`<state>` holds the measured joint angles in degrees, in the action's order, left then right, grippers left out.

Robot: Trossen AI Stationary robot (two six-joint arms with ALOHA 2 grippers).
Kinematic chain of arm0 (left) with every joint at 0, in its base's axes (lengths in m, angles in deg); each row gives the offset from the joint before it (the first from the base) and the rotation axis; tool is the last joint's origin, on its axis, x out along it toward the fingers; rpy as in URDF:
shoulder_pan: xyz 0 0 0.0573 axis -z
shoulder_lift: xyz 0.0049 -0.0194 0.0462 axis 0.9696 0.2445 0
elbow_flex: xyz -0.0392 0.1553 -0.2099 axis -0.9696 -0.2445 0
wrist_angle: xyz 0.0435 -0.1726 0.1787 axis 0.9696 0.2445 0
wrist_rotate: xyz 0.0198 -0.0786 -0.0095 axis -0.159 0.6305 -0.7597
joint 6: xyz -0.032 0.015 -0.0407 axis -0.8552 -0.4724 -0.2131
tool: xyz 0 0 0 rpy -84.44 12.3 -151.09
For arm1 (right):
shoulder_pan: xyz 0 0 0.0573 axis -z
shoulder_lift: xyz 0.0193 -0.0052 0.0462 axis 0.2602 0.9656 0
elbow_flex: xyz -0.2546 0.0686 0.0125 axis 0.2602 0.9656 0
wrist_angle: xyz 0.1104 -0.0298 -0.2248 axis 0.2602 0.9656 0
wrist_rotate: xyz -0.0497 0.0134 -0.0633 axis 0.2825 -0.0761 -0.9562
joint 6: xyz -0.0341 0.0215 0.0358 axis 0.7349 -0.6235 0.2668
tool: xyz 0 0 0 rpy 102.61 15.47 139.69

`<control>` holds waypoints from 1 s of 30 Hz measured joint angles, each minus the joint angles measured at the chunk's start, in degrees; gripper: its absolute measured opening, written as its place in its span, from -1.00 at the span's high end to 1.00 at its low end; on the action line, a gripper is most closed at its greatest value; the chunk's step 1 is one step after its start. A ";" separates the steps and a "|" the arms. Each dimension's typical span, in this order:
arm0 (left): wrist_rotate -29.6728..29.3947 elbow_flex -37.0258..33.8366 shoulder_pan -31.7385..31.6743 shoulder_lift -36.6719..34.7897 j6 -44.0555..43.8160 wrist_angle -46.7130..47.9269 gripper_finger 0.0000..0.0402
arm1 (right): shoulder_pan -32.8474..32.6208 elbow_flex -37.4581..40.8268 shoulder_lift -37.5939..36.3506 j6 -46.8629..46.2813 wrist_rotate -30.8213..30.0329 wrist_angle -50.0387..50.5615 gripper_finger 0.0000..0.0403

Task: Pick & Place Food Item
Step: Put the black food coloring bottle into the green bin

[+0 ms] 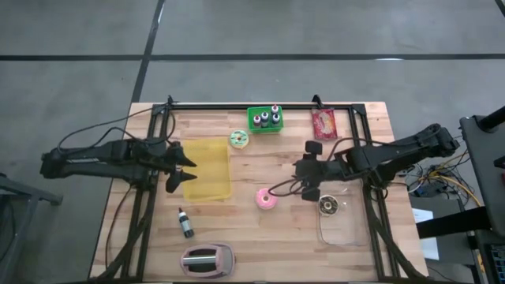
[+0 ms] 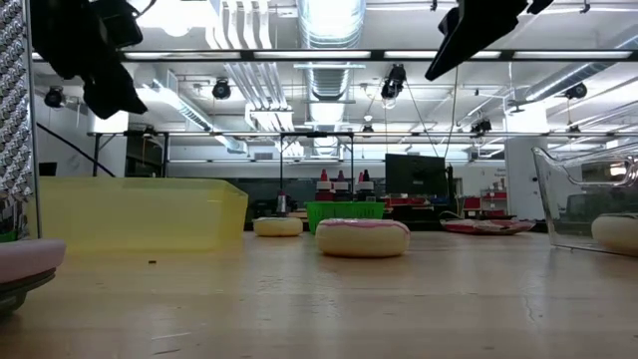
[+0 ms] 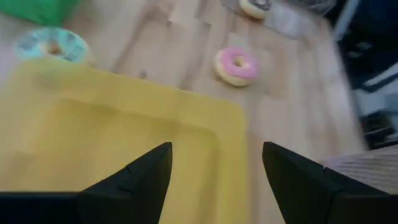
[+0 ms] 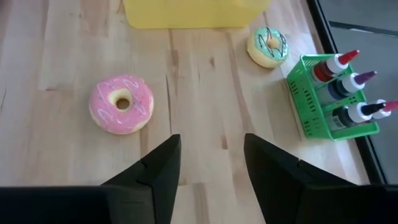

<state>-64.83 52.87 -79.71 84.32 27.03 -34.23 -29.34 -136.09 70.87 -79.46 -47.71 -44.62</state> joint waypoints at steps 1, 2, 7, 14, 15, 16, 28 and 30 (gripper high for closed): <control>1.08 0.57 0.03 0.49 -2.06 0.27 -0.28 | 0.09 0.00 0.00 0.18 0.05 0.02 0.16; 2.17 1.13 0.03 1.09 -4.13 0.95 -0.28 | 0.11 0.00 0.00 0.24 0.15 0.03 0.17; 8.47 4.32 0.86 4.86 -11.20 7.84 -0.28 | 0.19 -0.31 0.00 0.05 1.60 0.04 0.19; 12.72 8.03 7.95 10.95 -10.74 18.96 -0.28 | 0.21 -0.24 0.00 1.72 1.61 0.15 0.20; 13.18 8.18 10.01 11.72 -10.42 18.85 -0.28 | 0.21 -0.24 0.00 1.96 1.61 0.19 0.20; 13.29 8.20 12.22 12.60 -9.84 18.47 -0.28 | 0.21 -0.24 0.00 2.21 1.59 0.23 0.20; 7.97 8.04 35.97 29.38 -8.37 12.50 -0.28 | 0.28 -0.35 0.00 2.50 1.40 1.73 0.20; 6.90 8.04 37.71 32.02 -7.51 12.42 -0.28 | 0.30 -0.35 0.00 2.42 1.23 1.73 0.20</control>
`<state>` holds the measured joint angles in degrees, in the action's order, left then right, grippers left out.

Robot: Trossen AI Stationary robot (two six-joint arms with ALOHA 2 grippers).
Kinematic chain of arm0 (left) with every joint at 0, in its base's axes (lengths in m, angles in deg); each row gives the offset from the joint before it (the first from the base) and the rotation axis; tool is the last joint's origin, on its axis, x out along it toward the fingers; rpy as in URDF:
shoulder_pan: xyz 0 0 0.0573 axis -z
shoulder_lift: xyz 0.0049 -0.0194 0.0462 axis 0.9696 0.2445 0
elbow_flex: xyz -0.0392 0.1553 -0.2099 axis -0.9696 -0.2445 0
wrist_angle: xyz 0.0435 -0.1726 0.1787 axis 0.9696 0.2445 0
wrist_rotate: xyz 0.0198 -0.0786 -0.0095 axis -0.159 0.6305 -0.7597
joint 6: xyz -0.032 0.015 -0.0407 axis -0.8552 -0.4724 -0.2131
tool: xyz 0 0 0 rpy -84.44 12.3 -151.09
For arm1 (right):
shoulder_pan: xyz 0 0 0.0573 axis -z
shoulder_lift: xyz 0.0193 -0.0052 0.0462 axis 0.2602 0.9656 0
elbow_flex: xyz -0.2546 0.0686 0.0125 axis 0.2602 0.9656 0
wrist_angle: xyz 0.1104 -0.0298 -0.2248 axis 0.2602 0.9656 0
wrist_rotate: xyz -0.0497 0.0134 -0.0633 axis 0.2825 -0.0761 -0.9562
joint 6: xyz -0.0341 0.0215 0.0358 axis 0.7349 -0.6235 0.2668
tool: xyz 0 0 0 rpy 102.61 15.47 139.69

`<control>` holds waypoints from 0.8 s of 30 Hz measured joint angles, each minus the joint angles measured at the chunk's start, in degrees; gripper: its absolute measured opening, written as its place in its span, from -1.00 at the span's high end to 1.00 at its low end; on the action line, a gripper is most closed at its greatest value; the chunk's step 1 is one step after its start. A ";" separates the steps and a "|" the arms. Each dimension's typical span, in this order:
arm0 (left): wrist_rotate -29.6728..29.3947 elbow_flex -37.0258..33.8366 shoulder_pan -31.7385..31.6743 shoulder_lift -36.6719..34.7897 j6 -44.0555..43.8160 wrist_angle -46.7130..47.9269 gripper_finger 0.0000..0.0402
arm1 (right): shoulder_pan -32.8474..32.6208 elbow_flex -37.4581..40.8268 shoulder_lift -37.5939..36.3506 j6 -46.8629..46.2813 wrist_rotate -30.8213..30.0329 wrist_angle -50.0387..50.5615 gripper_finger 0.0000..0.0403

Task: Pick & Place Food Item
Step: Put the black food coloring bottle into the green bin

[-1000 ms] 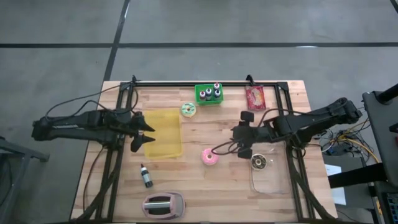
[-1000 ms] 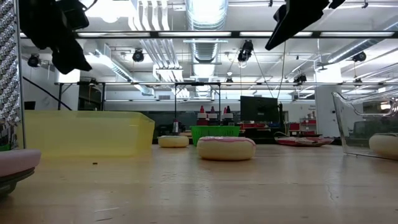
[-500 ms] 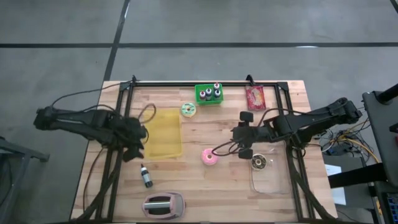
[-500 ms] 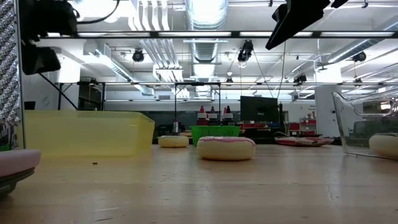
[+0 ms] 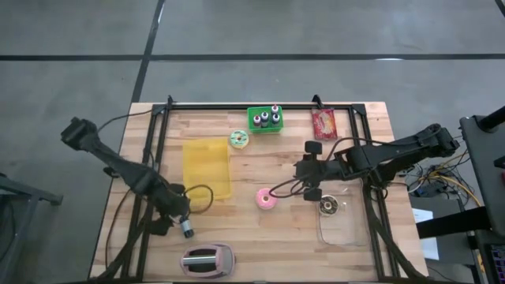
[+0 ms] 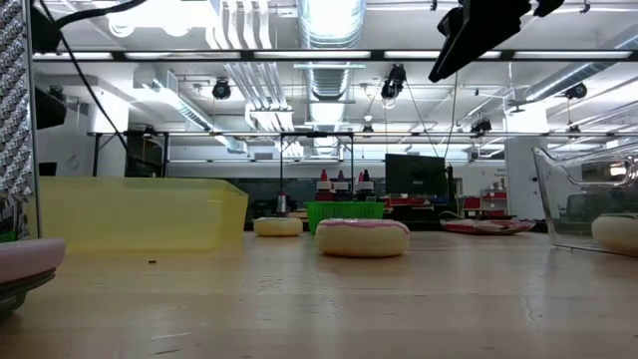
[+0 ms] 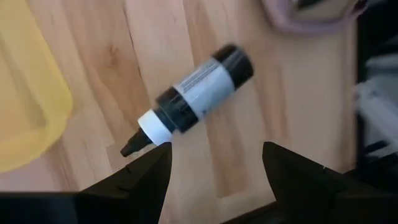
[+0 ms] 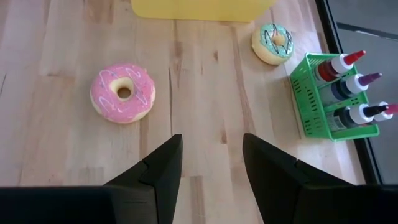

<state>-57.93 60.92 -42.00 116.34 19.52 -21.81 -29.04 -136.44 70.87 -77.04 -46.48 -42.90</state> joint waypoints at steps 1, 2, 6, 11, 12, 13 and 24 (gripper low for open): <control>-0.54 0.00 0.65 1.28 0.63 0.00 -0.28 | 0.00 0.00 0.00 -0.11 -0.17 0.00 0.20; -0.94 0.00 1.11 2.54 1.36 -0.06 -0.28 | 0.00 0.00 0.00 -0.16 -0.21 0.00 0.20; -3.59 0.02 1.97 6.74 5.09 -0.35 -0.28 | 0.00 0.00 0.00 -0.48 -0.23 0.00 0.20; -8.20 0.09 2.18 9.63 11.04 -1.33 -0.28 | 0.00 0.00 0.00 -1.51 -0.23 0.33 0.20; -8.49 0.09 2.25 9.76 12.29 -1.96 -0.28 | 0.00 0.00 -0.02 -1.72 -0.23 0.53 0.20; -8.52 0.09 2.31 9.79 13.53 -2.75 -0.28 | 0.00 0.00 -0.02 -1.88 -0.23 0.74 0.20; -7.98 0.13 4.55 9.23 19.97 -11.21 -0.28 | 0.00 0.00 -0.02 -2.66 -0.22 1.92 0.20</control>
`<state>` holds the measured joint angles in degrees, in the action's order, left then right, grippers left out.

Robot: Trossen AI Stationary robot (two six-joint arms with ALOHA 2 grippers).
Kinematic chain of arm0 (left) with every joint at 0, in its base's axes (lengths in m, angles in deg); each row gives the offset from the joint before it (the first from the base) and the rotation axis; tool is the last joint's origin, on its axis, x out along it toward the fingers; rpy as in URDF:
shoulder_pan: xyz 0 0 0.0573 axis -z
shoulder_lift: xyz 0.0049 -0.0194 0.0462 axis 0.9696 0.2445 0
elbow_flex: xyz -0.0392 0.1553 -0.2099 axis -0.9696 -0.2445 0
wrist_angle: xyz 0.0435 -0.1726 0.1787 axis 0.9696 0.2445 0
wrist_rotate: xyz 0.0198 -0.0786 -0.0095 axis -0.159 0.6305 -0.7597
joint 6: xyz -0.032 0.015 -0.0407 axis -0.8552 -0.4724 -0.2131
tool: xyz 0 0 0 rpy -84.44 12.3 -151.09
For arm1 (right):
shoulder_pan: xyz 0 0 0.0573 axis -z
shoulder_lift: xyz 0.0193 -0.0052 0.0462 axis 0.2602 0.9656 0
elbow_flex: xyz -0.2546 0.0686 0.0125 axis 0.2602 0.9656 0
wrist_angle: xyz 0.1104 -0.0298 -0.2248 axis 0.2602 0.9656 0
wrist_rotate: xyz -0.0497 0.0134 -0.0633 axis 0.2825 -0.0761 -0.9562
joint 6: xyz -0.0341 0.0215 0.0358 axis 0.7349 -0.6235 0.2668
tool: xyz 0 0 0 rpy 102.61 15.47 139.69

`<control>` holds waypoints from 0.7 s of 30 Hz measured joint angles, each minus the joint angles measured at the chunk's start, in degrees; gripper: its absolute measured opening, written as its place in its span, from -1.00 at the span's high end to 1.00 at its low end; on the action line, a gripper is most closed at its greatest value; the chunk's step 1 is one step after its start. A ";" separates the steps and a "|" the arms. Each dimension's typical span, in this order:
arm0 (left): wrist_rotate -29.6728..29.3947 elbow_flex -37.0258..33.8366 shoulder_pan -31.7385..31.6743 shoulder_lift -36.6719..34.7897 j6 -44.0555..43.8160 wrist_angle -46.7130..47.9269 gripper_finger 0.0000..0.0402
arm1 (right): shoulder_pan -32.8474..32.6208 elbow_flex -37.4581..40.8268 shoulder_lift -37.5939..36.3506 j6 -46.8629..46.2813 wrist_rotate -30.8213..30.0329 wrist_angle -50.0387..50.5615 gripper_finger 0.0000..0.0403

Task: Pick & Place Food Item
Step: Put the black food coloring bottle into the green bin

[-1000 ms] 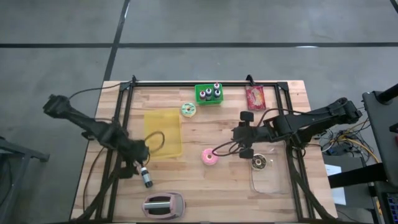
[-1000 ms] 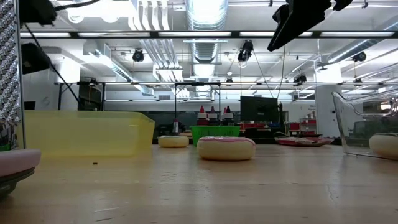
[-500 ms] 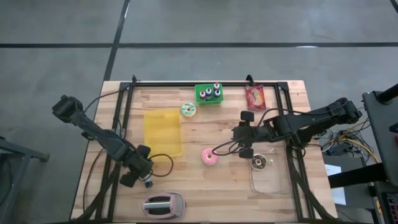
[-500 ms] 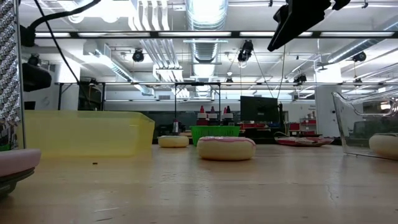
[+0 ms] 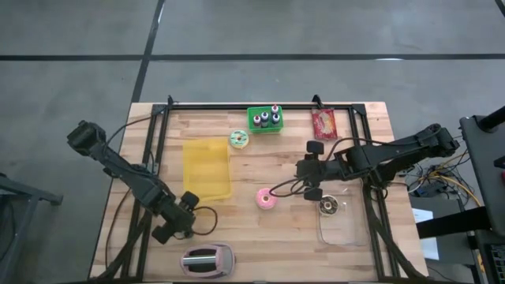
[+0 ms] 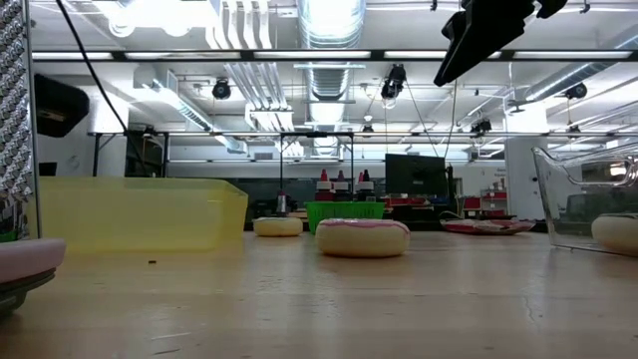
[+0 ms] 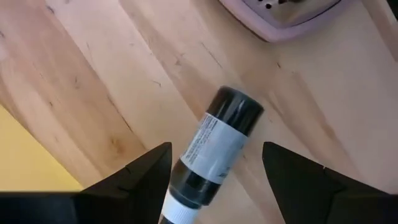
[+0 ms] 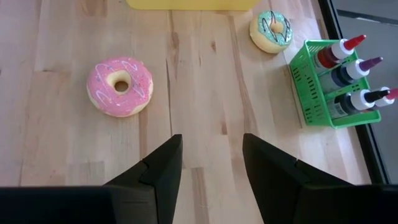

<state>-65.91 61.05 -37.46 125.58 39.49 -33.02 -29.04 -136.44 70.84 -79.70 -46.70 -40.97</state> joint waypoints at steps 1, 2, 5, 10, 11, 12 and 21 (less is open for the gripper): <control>0.01 0.00 0.04 0.01 -0.19 0.06 -0.28 | 0.00 0.00 0.00 0.00 -0.01 0.01 0.20; -0.09 -0.02 0.02 0.01 -0.39 0.05 -0.28 | 0.00 0.00 0.00 0.00 0.01 0.00 0.20; -0.34 -0.47 0.32 0.01 -0.42 -0.01 -0.28 | 0.00 0.00 0.00 0.02 -0.01 0.00 0.20; -0.34 -2.03 0.48 -0.01 -0.15 -1.50 -0.28 | 0.00 0.00 0.00 0.00 0.01 0.00 0.20; -0.31 -2.35 0.58 -0.01 -0.12 -1.53 -0.28 | 0.00 0.00 0.00 0.00 0.00 0.00 0.20; -0.28 -2.64 0.62 -0.01 0.04 -1.65 -0.28 | 0.00 0.00 0.00 0.00 0.00 0.00 0.20; -0.10 -4.55 1.38 2.97 0.73 -4.96 -0.28 | 0.00 0.00 0.00 -0.22 0.00 0.02 0.20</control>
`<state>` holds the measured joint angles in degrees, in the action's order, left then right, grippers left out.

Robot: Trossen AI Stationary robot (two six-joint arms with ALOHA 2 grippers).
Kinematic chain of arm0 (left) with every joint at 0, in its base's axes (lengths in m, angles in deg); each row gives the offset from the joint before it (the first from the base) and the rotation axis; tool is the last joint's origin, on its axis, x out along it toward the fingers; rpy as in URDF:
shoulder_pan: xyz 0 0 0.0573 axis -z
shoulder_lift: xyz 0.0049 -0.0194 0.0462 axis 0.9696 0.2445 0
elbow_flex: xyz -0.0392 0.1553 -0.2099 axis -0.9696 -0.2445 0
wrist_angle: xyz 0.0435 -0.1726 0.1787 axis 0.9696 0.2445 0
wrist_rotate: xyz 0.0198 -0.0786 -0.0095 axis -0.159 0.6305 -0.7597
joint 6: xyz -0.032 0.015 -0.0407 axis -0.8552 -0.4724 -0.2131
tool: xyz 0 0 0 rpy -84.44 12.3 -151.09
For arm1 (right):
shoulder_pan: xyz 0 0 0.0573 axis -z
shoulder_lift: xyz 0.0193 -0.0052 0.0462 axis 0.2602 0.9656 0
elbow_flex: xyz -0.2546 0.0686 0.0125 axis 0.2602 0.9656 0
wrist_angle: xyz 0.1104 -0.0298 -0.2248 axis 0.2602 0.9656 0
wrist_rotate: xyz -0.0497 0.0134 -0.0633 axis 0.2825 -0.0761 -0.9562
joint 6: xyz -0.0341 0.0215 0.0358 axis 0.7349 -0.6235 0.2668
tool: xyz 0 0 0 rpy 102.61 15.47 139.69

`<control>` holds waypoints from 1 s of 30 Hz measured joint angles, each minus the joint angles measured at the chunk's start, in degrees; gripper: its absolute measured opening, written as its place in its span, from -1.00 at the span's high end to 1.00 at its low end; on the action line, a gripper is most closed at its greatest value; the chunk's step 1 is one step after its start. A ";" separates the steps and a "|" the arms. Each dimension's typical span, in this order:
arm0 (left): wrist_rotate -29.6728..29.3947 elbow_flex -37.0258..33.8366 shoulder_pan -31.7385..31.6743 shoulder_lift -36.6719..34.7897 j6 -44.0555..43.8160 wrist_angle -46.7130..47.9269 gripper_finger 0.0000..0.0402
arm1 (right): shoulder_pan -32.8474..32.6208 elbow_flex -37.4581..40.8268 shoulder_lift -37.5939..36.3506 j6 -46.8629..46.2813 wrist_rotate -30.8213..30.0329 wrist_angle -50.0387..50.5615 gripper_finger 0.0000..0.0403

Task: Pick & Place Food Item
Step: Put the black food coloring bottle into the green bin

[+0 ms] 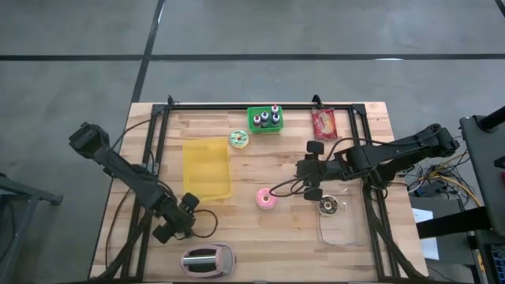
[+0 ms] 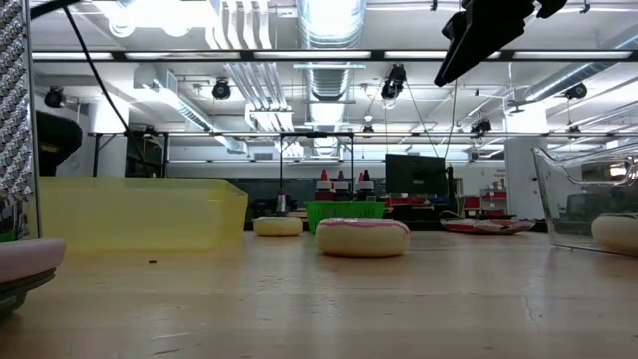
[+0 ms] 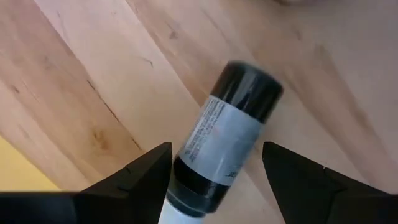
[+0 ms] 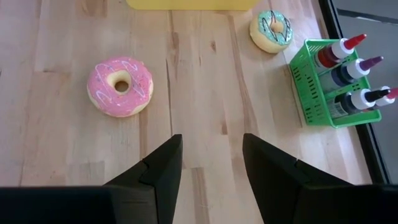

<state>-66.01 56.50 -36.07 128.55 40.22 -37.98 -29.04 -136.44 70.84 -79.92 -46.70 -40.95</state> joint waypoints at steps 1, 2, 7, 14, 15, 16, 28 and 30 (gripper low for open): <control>0.00 0.00 0.15 0.88 0.41 -0.06 -0.28 | 0.00 0.00 0.00 0.00 0.01 -0.02 0.20; 0.02 0.00 0.34 1.83 0.82 -0.14 -0.28 | 0.00 0.00 0.00 -0.01 0.01 0.00 0.20; -0.24 0.37 0.69 6.05 1.44 -0.10 -0.28 | 0.00 0.00 0.00 -0.42 0.00 0.35 0.20; -1.33 0.85 0.91 6.40 1.42 0.08 -0.12 | 0.00 0.00 -0.02 -0.42 0.01 0.50 0.20; -1.36 0.83 0.89 6.17 1.34 0.03 -0.06 | 0.00 0.00 -0.02 -0.43 0.00 0.50 0.20; -1.27 0.83 0.89 5.88 0.93 -0.37 0.02 | 0.00 0.00 -0.02 -0.44 0.01 0.50 0.20; -1.01 0.90 1.36 5.52 0.09 -0.06 0.53 | 0.00 0.00 -0.03 -0.42 0.00 0.47 0.20; -0.95 0.90 1.39 5.47 -0.94 0.70 0.53 | 0.00 0.00 -0.03 -0.42 0.00 0.46 0.20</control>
<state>-66.96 57.40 -34.68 134.02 39.28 -37.28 -29.04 -136.44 70.81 -80.34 -46.70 -40.49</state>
